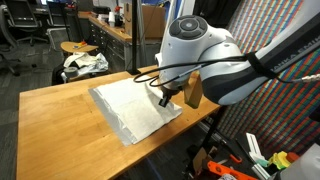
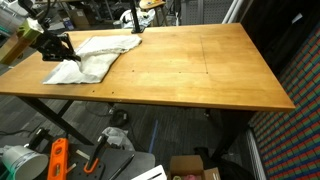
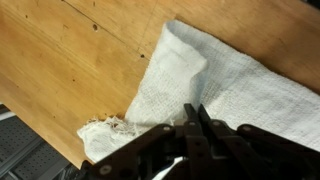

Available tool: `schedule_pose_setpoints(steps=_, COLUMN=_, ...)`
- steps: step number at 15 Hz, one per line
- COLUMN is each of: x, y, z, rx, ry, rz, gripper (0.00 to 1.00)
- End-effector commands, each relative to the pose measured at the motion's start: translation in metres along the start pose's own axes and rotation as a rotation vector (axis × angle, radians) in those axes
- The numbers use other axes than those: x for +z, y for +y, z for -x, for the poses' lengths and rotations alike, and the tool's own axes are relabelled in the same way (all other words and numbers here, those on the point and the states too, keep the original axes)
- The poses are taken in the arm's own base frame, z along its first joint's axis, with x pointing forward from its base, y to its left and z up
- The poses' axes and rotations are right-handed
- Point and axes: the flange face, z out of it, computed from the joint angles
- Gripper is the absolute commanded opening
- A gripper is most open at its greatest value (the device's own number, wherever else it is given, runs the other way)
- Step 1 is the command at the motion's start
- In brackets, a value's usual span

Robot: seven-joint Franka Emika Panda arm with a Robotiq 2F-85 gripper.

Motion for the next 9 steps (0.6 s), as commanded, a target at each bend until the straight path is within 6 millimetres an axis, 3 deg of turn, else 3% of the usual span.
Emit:
schedule_pose_setpoints(steps=1, x=-0.015, y=-0.020, z=0.001, rx=-0.002, ry=0.020, rz=0.036, gripper=0.01)
schedule_pose_setpoints(steps=9, x=-0.034, y=-0.064, z=-0.019, rx=0.009, ry=0.050, rz=0.047, gripper=0.01)
